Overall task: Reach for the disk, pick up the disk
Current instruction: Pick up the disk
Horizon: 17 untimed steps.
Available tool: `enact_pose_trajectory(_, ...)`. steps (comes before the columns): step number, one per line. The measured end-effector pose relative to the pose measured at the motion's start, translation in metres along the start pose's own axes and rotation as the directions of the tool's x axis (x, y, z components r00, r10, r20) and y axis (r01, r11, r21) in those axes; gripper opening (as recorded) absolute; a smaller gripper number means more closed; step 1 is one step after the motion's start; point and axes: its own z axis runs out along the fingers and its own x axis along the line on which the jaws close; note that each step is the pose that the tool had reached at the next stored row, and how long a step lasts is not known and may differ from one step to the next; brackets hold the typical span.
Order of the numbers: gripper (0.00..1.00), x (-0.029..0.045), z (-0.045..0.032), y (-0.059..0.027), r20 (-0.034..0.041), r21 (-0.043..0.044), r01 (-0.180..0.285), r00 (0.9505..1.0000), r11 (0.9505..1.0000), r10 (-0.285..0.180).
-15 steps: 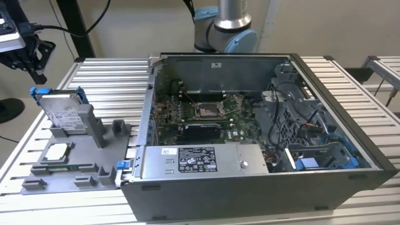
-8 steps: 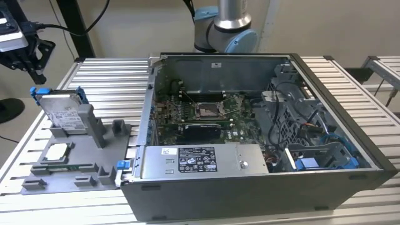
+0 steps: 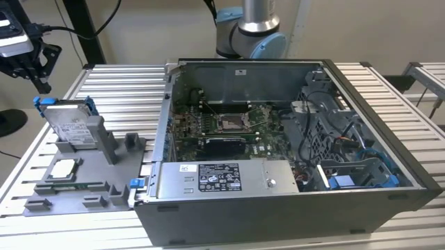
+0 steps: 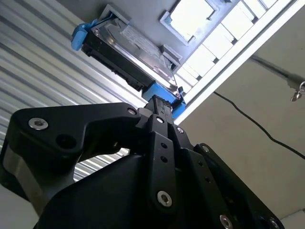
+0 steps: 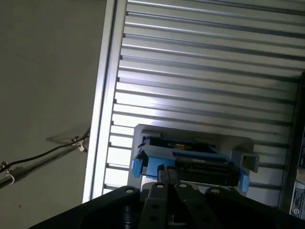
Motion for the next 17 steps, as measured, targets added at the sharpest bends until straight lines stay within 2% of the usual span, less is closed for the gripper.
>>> enact_pose_trajectory(5,0.0,0.0,0.0,0.0,-0.0002,0.0001,0.014,0.9999,0.9999,-0.014)
enact_pose_trajectory(10,0.0,0.0003,-0.0001,0.0,-0.0016,0.0002,0.071,0.9975,0.9975,-0.071)
enact_pose_trajectory(13,0.0,0.0003,0.0,0.0,-0.0029,0.0001,0.12,0.9928,0.9928,-0.12)
enact_pose_trajectory(17,0.0,0.0003,0.0,0.0,-0.0051,-0.0002,0.189,0.982,0.982,-0.189)
